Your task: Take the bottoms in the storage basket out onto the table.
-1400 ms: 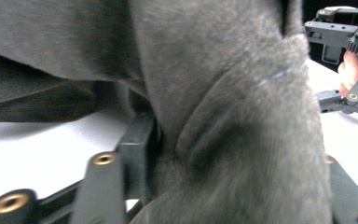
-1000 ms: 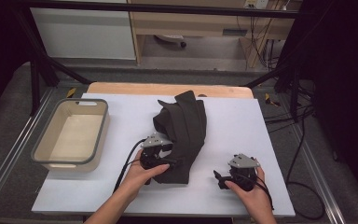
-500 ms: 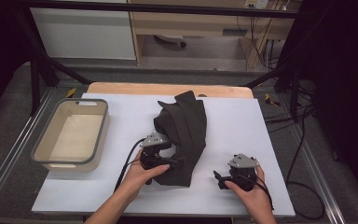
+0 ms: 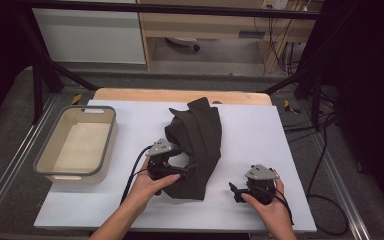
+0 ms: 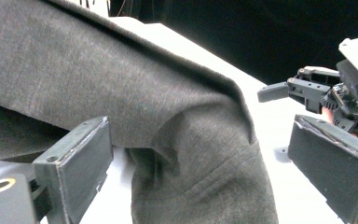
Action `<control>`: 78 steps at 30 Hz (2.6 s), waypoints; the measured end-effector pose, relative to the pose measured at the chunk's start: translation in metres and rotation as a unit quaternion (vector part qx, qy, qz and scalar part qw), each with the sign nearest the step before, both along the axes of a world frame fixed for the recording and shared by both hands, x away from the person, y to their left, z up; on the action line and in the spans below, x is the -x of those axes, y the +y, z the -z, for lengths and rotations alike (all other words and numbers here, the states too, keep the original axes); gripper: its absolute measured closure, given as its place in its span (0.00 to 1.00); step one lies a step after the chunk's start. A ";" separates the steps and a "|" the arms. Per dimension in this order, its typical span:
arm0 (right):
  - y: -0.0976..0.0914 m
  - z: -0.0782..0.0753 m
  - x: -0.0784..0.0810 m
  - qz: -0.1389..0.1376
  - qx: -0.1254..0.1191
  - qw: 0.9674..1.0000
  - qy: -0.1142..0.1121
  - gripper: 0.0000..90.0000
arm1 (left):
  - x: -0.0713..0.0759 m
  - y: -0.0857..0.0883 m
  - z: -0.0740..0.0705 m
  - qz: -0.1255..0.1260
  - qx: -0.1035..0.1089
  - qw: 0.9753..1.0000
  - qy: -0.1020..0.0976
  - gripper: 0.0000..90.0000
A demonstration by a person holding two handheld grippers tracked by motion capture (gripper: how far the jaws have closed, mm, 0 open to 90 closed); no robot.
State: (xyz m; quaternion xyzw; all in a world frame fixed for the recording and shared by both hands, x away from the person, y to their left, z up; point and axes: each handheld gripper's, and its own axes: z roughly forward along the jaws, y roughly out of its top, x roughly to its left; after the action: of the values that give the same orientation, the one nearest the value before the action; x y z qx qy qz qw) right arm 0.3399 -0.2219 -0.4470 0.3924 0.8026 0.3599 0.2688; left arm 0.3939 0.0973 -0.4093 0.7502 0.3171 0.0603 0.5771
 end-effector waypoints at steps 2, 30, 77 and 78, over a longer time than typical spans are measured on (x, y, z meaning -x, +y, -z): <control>0.000 0.000 0.000 -0.002 0.000 1.000 0.003 0.03 | 0.000 0.001 -0.002 -0.001 0.004 1.000 0.000 0.07; -0.001 -0.001 0.000 -0.012 -0.002 1.000 0.000 0.03 | -0.005 0.031 -0.037 -0.038 0.024 0.999 -0.017 0.06; -0.003 0.000 0.000 -0.002 -0.005 1.000 0.003 0.03 | -0.013 0.077 -0.068 -0.091 0.004 0.995 -0.045 0.06; -0.003 0.000 0.000 -0.001 -0.007 1.000 0.004 0.02 | -0.013 0.077 -0.068 -0.092 0.004 0.995 -0.045 0.05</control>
State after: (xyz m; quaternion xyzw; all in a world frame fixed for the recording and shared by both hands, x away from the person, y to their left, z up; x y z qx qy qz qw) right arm 0.3401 -0.2253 -0.4465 0.3948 0.8015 0.3641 0.2630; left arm 0.4065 0.1746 -0.3411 0.7119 0.3587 0.1451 0.5860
